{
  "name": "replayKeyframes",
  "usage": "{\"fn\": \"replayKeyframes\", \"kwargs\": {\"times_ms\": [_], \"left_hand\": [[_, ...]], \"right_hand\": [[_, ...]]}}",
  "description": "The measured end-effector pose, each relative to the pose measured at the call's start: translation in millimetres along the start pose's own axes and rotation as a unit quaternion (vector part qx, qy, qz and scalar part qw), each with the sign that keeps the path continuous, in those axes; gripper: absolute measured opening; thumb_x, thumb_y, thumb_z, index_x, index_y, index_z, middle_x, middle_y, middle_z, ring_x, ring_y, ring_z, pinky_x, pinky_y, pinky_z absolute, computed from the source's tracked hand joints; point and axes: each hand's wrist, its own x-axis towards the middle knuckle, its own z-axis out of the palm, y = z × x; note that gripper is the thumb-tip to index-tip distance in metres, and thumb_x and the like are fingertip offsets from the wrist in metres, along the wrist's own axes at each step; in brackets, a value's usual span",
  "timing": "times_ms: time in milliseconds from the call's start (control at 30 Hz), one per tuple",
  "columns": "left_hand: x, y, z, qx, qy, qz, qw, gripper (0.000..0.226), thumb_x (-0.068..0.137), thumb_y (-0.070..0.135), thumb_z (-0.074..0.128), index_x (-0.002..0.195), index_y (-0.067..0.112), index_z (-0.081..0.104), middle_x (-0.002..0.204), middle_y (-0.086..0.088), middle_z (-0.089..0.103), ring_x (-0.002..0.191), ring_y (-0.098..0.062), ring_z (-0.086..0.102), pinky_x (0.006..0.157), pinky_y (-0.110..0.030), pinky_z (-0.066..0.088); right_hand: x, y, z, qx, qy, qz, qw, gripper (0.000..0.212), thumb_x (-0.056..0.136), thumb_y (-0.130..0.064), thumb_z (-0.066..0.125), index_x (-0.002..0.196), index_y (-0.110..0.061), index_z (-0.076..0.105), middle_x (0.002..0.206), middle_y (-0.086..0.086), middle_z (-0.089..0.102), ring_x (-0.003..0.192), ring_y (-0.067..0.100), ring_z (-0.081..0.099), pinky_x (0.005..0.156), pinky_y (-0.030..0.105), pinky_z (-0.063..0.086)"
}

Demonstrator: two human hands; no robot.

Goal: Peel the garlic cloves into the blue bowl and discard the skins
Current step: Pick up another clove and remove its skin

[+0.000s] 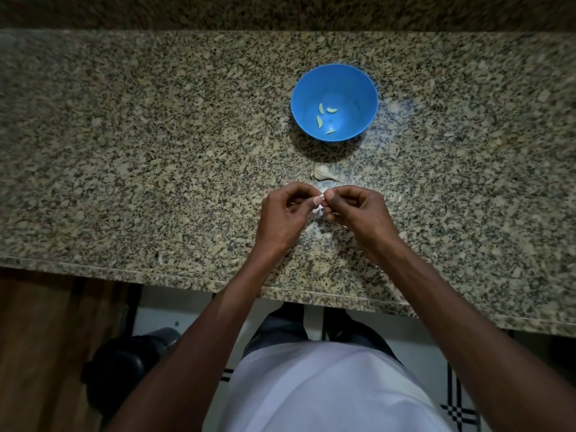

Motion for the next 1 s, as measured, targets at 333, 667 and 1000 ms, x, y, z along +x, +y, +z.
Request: {"fn": "replayKeyframes", "kwargs": {"times_ms": [333,667,1000], "left_hand": [[8.2,5.2,-15.2,-0.002,-0.026,0.014,1.0,0.013,0.083,0.007,0.084,0.095,0.004,0.08,0.092,-0.004,0.079,0.089,-0.017,0.077,0.082,-0.036,0.064],[1.5,-8.8,-1.2,0.218,-0.004,0.231,0.948,0.007,0.094,0.006,0.068,0.101,0.005,0.069,0.097,-0.005,0.069,0.085,-0.014,0.064,0.078,-0.028,0.057],[-3.3,-13.8,-0.7,0.125,-0.007,0.109,0.986,0.003,0.103,0.013,0.06,0.105,0.01,0.06,0.1,-0.001,0.063,0.089,-0.012,0.061,0.076,-0.022,0.052]], "right_hand": [[6.2,-16.5,-9.7,-0.034,-0.088,0.085,0.992,0.029,0.097,-0.025,0.072,0.104,0.004,0.076,0.084,0.007,0.074,0.075,0.014,0.068,0.075,0.028,0.06],[6.9,-19.0,3.0,0.102,-0.026,0.248,0.963,0.02,0.096,-0.021,0.075,0.083,-0.006,0.074,0.076,0.003,0.071,0.065,0.009,0.065,0.07,0.022,0.058],[0.3,-17.3,0.8,0.009,-0.063,0.151,0.986,0.038,0.095,-0.032,0.075,0.11,0.004,0.075,0.095,0.013,0.076,0.081,0.017,0.071,0.075,0.027,0.06]]}}
